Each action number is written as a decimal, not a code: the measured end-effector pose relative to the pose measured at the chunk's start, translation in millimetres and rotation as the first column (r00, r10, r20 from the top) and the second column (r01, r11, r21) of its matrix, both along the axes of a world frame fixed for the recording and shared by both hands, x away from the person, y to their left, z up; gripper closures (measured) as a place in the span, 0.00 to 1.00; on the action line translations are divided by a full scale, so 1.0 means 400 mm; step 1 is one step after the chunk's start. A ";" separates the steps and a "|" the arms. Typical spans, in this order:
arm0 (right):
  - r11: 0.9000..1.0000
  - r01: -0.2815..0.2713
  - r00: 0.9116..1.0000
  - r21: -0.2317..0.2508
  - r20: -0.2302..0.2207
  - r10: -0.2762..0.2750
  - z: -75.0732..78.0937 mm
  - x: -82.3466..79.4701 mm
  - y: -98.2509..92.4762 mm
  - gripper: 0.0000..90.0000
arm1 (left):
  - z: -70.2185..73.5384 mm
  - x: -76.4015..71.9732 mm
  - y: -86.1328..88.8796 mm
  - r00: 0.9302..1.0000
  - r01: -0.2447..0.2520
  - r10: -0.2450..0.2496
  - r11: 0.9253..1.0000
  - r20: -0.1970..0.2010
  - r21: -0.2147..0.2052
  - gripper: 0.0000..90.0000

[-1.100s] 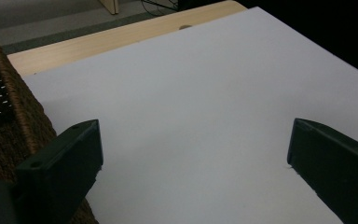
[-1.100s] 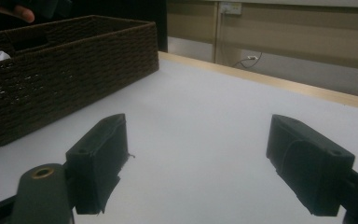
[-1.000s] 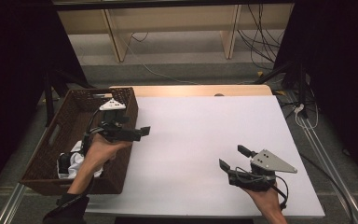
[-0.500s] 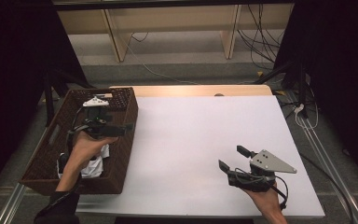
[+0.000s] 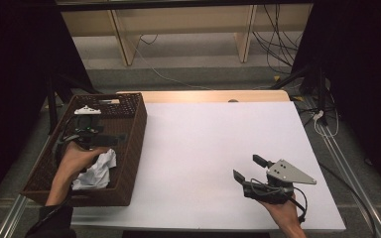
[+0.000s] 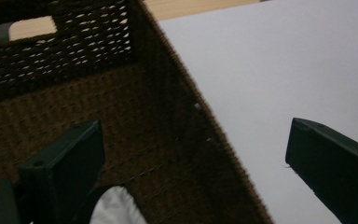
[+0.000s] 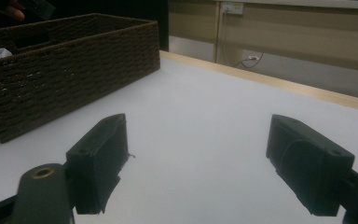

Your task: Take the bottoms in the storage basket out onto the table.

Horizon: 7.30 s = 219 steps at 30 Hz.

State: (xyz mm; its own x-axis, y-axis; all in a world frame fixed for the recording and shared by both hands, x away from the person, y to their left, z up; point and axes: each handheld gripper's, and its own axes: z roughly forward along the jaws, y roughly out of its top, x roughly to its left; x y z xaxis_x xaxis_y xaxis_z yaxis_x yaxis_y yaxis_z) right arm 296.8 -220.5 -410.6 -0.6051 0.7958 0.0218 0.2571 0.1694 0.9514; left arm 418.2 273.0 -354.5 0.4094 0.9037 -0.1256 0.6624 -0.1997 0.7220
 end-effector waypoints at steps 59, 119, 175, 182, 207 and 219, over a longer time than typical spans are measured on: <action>1.000 0.002 1.000 -0.031 -0.004 -0.002 -0.006 0.005 0.004 0.24 | -0.179 -0.006 0.130 0.821 0.223 0.052 0.888 -0.568 0.403 0.09; 0.999 0.004 1.000 -0.041 -0.010 -0.005 -0.008 0.007 0.004 0.25 | -0.195 0.042 0.186 0.894 -0.064 0.230 0.914 -0.384 0.400 0.75; 0.999 0.003 1.000 -0.038 -0.014 -0.004 -0.008 0.006 0.003 0.25 | -0.012 -0.004 0.150 0.979 -0.199 0.198 0.979 0.039 0.046 0.74; 0.999 0.003 1.000 -0.038 -0.014 -0.003 -0.008 0.006 0.003 0.25 | 0.007 -0.013 0.150 0.979 -0.193 0.192 0.981 0.067 0.003 0.74; 0.999 0.004 1.000 -0.039 -0.016 -0.004 -0.008 0.007 0.002 0.25 | 0.067 -0.033 0.092 0.977 -0.120 0.138 0.986 0.159 -0.118 0.77; 0.999 0.006 1.000 -0.031 -0.017 -0.007 -0.010 0.009 0.001 0.25 | 0.107 -0.043 0.046 0.974 -0.056 0.096 0.980 0.205 -0.192 0.78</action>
State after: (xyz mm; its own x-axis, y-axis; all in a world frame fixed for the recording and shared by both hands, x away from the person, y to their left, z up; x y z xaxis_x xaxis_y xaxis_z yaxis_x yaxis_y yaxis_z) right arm 300.4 -219.9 -414.7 -0.5997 0.8002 0.0076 0.2749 0.1971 0.9410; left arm 400.9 291.6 -311.7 0.3756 0.9026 -0.2103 0.4984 -0.0054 0.8669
